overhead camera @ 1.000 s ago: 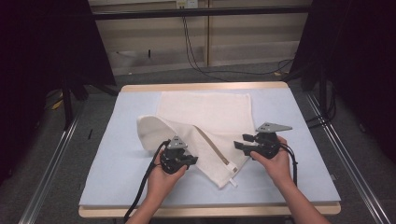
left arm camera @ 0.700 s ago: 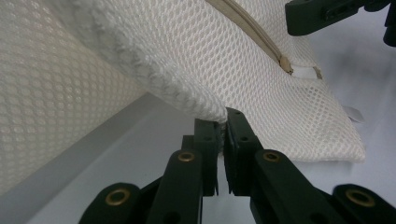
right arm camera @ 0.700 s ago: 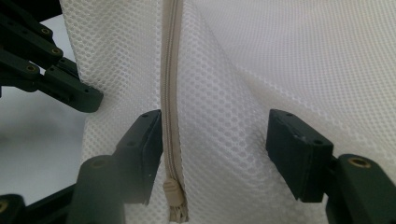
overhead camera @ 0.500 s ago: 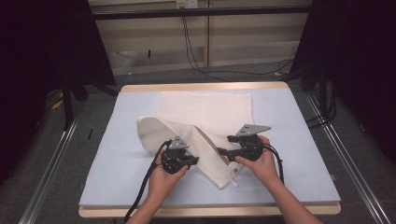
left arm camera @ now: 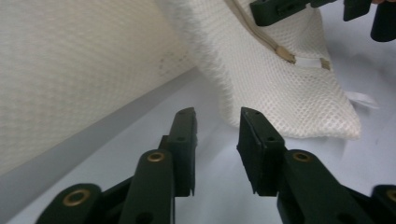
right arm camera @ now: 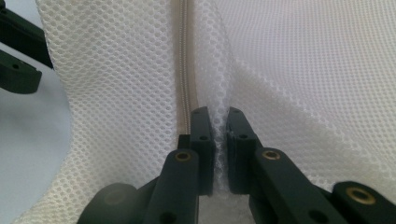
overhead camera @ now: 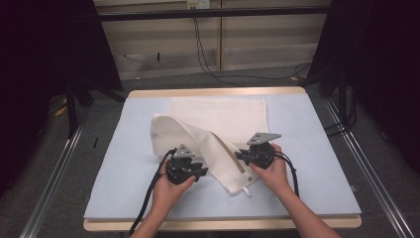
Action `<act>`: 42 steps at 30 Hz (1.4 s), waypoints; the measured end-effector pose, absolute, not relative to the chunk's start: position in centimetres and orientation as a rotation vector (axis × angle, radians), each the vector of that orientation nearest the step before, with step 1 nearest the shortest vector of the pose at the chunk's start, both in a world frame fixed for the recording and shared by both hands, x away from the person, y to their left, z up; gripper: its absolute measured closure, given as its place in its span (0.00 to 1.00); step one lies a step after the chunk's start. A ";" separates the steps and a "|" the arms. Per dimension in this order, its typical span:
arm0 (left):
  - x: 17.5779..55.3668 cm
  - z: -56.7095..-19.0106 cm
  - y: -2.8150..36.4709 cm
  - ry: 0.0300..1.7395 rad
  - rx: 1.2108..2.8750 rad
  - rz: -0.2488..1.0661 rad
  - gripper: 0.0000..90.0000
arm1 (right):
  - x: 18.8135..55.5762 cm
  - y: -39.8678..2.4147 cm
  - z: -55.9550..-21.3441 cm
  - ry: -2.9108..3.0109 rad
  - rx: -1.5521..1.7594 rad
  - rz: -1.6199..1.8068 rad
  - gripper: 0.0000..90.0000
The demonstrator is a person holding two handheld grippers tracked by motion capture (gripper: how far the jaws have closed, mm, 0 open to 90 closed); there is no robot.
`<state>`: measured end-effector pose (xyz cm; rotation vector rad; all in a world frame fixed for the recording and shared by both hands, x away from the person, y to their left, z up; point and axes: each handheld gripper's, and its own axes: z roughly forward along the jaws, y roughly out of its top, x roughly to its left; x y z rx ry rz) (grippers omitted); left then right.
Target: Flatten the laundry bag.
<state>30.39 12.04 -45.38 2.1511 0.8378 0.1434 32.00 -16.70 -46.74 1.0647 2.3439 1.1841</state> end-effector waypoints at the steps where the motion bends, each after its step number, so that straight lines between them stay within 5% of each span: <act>1: 30.4 -45.3 12.4 0.847 2.147 0.145 0.72 | 32.0 -16.7 -46.7 2.344 1.063 1.182 0.93; 14: 30.9 -45.1 18.2 0.966 2.078 0.154 0.71 | 31.9 -17.3 -46.8 2.349 1.066 1.241 0.93; 27: 32.0 -45.1 23.0 1.074 2.031 0.140 0.36 | 31.8 -17.3 -46.8 2.349 1.051 1.240 0.93; 42: 33.1 -45.3 24.7 1.124 2.010 0.203 0.30 | 31.4 -17.5 -46.6 2.369 1.037 1.254 0.92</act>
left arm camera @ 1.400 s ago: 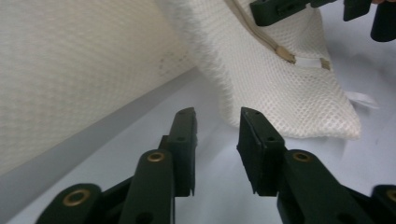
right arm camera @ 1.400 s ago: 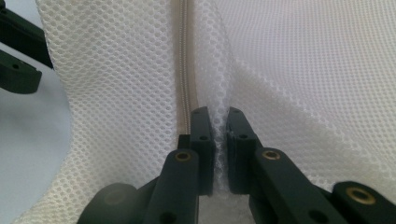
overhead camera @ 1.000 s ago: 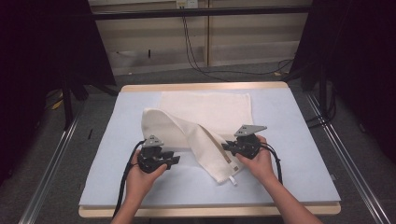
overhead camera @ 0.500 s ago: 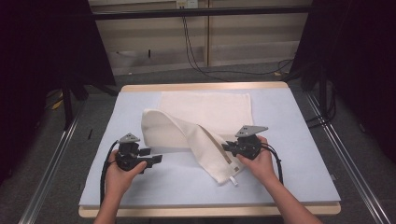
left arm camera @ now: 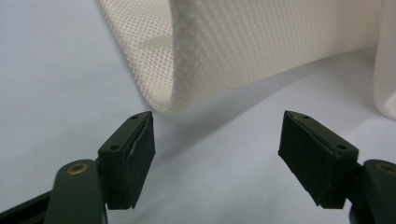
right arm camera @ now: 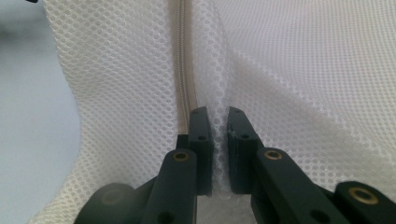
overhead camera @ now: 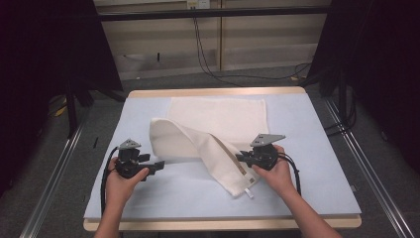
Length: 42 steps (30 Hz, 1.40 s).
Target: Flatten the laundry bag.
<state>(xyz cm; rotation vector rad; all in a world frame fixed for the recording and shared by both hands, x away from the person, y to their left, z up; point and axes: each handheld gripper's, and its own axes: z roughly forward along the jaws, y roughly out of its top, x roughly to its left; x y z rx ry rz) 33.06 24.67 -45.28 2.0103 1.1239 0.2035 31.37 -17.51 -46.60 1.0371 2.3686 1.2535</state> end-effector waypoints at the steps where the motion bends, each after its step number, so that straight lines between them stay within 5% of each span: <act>1: 33.1 -45.3 24.7 1.129 2.004 0.206 0.29 | 31.3 -17.6 -46.6 2.373 1.027 1.255 0.92; 15: 33.5 -45.3 25.6 1.134 2.009 0.223 0.26 | 30.3 -18.3 -46.0 2.429 0.978 1.285 0.84; 22: 33.4 -45.3 26.2 1.142 2.014 0.242 0.25 | 30.2 -19.3 -45.2 2.399 1.033 1.373 0.60; 27: 33.6 -45.5 26.5 1.150 2.045 0.251 0.25 | 30.0 -20.0 -44.7 2.373 1.042 1.343 0.53; 36: 33.6 -45.6 26.8 1.165 2.021 0.255 0.28 | 29.5 -21.0 -45.8 2.396 1.117 1.225 0.56; 42: 33.4 -45.3 26.7 1.153 2.037 0.254 0.44 | 28.2 -21.5 -46.8 2.426 1.093 1.139 0.68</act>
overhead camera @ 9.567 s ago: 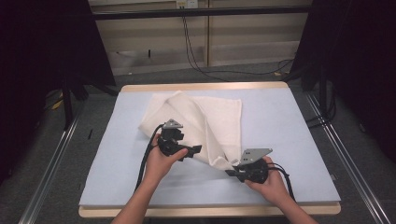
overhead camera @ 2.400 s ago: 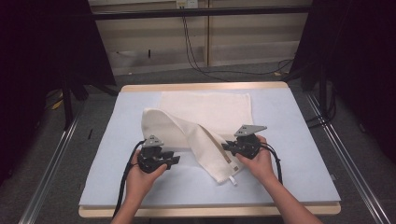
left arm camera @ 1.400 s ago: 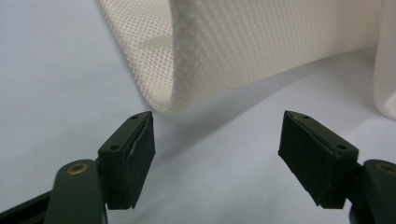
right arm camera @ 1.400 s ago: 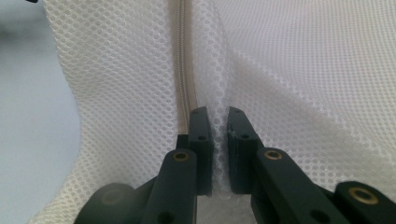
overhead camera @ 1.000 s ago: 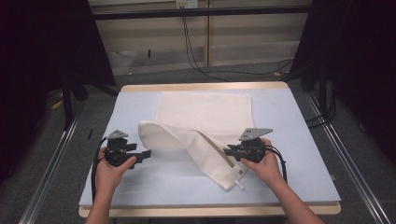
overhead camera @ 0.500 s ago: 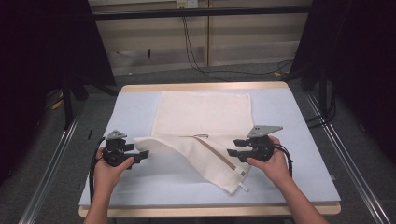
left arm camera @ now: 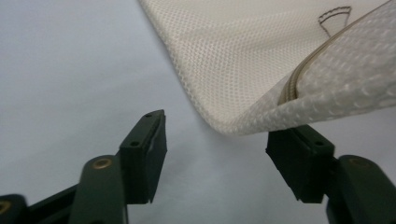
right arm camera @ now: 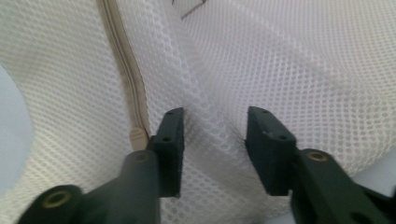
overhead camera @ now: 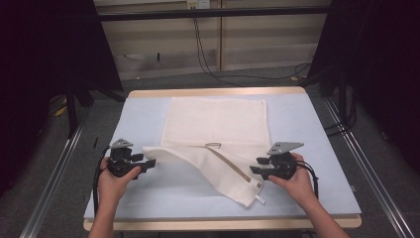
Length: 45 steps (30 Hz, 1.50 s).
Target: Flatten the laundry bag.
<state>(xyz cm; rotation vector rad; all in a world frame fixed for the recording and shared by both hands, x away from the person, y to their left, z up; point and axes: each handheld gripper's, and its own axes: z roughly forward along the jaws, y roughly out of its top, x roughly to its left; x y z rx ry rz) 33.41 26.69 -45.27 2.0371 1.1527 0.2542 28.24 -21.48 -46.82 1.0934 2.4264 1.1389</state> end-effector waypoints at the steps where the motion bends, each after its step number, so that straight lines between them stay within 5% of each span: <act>1: 33.4 -45.3 26.7 1.146 2.032 0.238 0.48 | 28.2 -21.4 -47.0 2.446 1.073 1.122 0.71; 5: 33.5 -45.2 26.6 1.144 2.028 0.234 0.54 | 28.4 -21.0 -47.5 2.511 1.015 1.038 0.92; 13: 33.5 -45.2 27.1 1.157 2.038 0.233 0.60 | 28.9 -22.7 -46.1 2.478 0.976 0.981 0.94; 35: 35.2 -45.1 26.9 1.179 1.946 0.248 0.52 | 29.0 -24.0 -46.6 2.511 0.970 1.092 0.87; 45: 35.3 -46.6 24.1 1.119 2.139 0.201 0.40 | 28.4 -24.9 -46.4 2.434 1.152 1.150 0.64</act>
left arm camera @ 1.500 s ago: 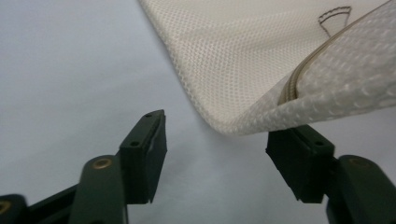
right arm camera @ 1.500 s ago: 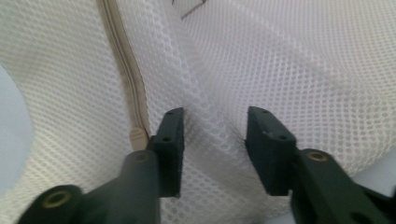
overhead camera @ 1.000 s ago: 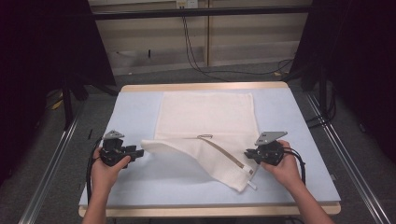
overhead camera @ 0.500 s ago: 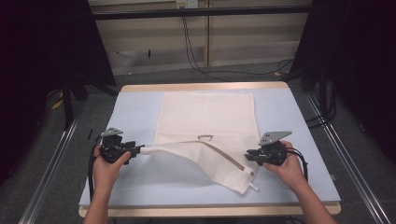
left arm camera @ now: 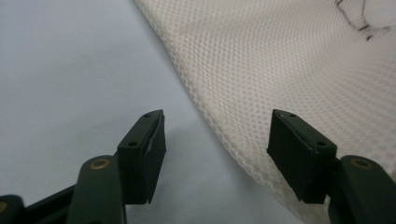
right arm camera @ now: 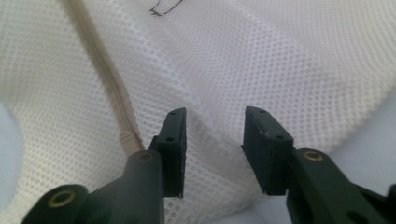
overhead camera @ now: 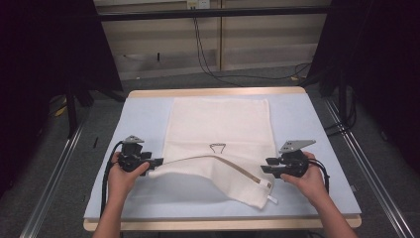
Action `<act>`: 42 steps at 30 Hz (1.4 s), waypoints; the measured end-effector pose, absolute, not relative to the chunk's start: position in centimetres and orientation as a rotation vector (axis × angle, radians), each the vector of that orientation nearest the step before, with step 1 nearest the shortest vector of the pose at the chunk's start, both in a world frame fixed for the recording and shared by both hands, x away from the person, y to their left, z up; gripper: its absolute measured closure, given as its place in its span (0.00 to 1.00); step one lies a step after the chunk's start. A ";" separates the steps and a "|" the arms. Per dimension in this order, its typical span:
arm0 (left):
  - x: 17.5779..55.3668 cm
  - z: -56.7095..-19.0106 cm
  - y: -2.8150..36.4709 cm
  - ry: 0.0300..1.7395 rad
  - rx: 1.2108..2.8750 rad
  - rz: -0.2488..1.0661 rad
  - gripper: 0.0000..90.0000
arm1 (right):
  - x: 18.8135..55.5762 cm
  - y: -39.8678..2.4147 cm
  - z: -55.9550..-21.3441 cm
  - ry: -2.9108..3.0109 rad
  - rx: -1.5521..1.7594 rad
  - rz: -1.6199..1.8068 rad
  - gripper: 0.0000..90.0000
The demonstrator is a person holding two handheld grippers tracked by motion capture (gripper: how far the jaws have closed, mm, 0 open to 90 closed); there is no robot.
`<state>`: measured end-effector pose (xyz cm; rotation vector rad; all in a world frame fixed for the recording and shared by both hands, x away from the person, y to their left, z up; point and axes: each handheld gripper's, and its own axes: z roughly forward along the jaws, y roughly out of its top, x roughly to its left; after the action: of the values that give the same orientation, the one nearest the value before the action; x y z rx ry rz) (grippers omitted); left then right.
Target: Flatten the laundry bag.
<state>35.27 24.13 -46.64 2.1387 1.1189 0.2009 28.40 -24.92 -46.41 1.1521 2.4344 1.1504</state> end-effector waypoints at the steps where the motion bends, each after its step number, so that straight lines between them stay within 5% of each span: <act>1: 35.2 -46.8 23.8 1.115 2.146 0.210 0.39 | 28.1 -25.2 -46.3 2.406 1.198 1.139 0.60; 11: 34.5 -47.5 22.3 1.122 2.156 0.263 0.41 | 27.1 -25.4 -47.4 2.372 1.362 0.975 0.58; 20: 33.8 -47.2 20.9 1.173 2.181 0.297 0.75 | 27.0 -24.9 -47.3 2.372 1.356 0.941 0.91; 24: 34.1 -47.0 20.9 1.197 2.168 0.245 0.93 | 27.2 -25.1 -47.2 2.353 1.365 0.957 0.98; 42: 34.0 -46.5 22.4 1.252 2.106 0.224 0.97 | 28.2 -25.9 -47.2 2.314 1.379 1.032 0.98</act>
<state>34.03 22.43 -46.47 2.1062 1.2517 0.2240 28.24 -25.90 -47.18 1.3786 2.3143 1.0320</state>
